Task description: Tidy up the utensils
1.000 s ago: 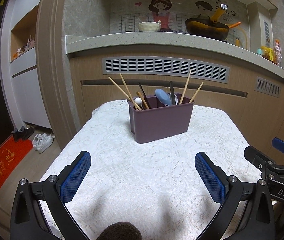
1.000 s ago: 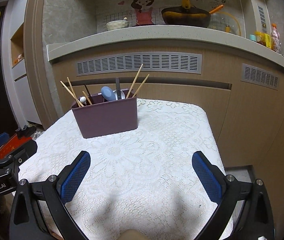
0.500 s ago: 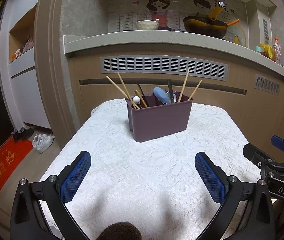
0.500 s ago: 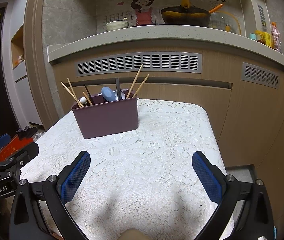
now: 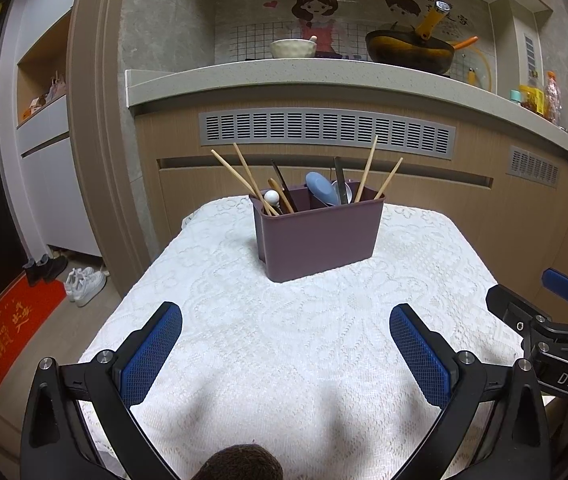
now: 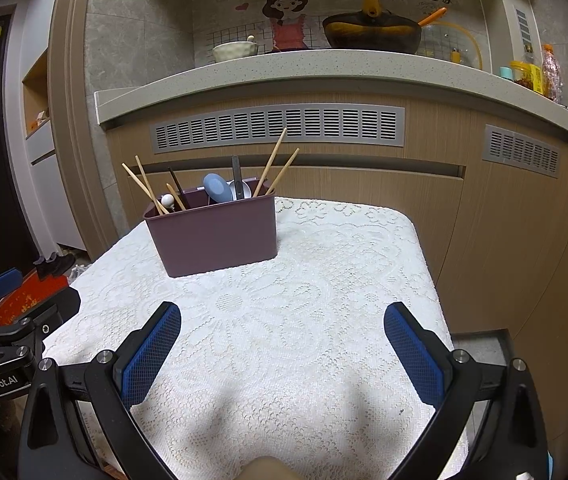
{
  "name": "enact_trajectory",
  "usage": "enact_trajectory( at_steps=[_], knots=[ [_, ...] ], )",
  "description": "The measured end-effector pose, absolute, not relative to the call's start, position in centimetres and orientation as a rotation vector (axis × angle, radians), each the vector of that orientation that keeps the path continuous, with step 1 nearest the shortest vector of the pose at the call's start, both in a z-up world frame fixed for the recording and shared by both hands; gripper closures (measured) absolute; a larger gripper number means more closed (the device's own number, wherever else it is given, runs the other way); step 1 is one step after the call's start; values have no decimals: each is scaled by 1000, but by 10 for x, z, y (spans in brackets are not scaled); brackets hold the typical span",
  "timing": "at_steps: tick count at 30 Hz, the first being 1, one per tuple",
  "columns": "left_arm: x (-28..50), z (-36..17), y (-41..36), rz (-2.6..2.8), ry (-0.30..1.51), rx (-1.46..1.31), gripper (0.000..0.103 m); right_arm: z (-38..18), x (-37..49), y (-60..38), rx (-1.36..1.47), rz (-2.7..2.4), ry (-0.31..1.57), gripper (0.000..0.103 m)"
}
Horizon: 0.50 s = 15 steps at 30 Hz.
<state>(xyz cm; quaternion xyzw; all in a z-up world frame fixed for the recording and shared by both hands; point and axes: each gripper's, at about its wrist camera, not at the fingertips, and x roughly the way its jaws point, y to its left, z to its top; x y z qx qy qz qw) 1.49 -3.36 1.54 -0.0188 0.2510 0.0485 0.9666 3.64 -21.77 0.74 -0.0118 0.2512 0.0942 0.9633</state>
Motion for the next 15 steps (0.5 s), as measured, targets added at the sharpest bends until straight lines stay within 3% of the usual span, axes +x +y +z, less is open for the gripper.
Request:
enact_trajectory(
  at_steps=[15],
  knots=[
    [13, 15, -34, 94, 501, -42, 0, 8, 37, -218, -26, 196, 510, 2]
  ],
)
